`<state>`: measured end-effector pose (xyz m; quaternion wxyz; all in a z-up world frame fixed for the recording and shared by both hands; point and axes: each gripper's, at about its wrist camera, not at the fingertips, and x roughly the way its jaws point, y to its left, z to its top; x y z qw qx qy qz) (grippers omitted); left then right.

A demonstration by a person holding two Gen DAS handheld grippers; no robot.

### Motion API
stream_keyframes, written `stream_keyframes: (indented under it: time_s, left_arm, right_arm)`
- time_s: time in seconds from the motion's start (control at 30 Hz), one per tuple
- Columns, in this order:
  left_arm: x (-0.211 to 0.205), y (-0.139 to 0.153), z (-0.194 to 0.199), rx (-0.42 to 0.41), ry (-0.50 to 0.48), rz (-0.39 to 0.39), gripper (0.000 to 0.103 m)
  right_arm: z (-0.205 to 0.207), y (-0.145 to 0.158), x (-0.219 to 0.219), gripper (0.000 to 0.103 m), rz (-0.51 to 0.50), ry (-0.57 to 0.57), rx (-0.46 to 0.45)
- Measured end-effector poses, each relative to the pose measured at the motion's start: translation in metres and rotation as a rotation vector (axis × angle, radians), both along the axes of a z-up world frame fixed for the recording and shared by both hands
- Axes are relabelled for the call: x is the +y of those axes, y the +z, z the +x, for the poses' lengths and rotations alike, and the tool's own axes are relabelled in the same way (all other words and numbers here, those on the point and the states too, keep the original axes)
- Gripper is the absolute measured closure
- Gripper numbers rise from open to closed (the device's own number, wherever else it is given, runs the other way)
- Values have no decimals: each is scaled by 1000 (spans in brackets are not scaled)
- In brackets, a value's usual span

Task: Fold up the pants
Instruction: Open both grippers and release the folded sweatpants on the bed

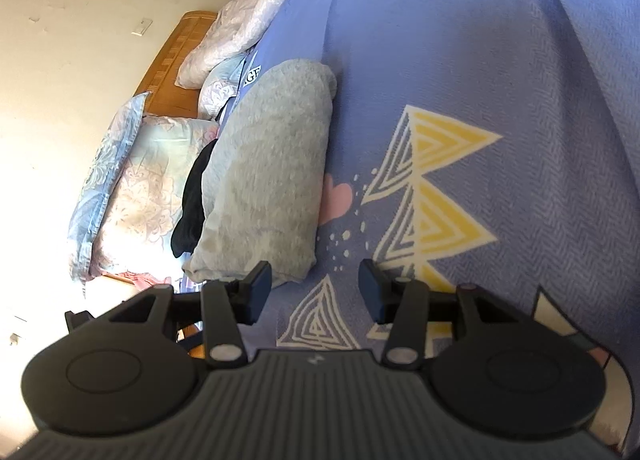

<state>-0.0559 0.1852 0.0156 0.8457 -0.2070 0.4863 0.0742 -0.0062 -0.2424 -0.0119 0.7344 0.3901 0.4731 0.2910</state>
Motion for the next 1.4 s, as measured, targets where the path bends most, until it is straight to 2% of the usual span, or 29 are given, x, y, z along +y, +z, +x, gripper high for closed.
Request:
stream_keyframes:
  time_s: [0.2, 0.37, 0.43, 0.5, 0.6, 0.63, 0.7, 0.77, 0.87, 0.93, 1.03, 1.07, 1.13, 1.23, 1.4]
  left_arm:
    - [8, -4, -2, -5, 18, -41, 0]
    - [12, 20, -13, -170, 54, -20, 0]
    - [17, 24, -16, -198, 73, -40, 0]
    - [23, 22, -16, -191, 87, -80, 0]
    - [33, 13, -19, -131, 112, -120, 0]
    - [33, 9, -21, -113, 132, -108, 0]
    - [26, 7, -29, -97, 213, -20, 0]
    - [12, 6, -36, -92, 244, 51, 0]
    - [-18, 6, -43, -85, 238, 125, 0]
    - [-40, 8, -46, -91, 193, 176, 0]
    - [-57, 14, -47, -97, 132, 257, 0]
    - [-59, 16, -48, -104, 137, 264, 0]
    - [-63, 19, -53, -116, 144, 260, 0]
    - [-67, 22, -57, -127, 135, 274, 0]
    - [-73, 27, -60, -147, 124, 300, 0]
  right_arm:
    - [1, -2, -3, 52, 9, 3, 2]
    - [-1, 1, -1, 52, -8, -4, 3]
    - [-1, 1, 1, 51, -10, -7, 2]
    - [-1, 2, 2, 48, -10, -8, 3]
    - [0, 6, 10, 39, -24, 7, -6]
    - [0, 8, 13, 36, -35, 17, -15]
    - [1, 11, 20, 32, -63, 39, -35]
    - [3, 13, 26, 22, -61, 58, -52]
    - [4, 13, 30, 19, -70, 69, -62]
    - [3, 18, 33, 19, -108, 68, -74]
    - [-8, 44, 42, 16, -282, 44, -220]
    - [-12, 51, 41, 15, -317, 39, -274]
    - [-16, 57, 42, 15, -360, 35, -325]
    - [-16, 49, 40, 16, -411, 31, -290]
    - [-5, 30, 31, 16, -358, -4, -177]
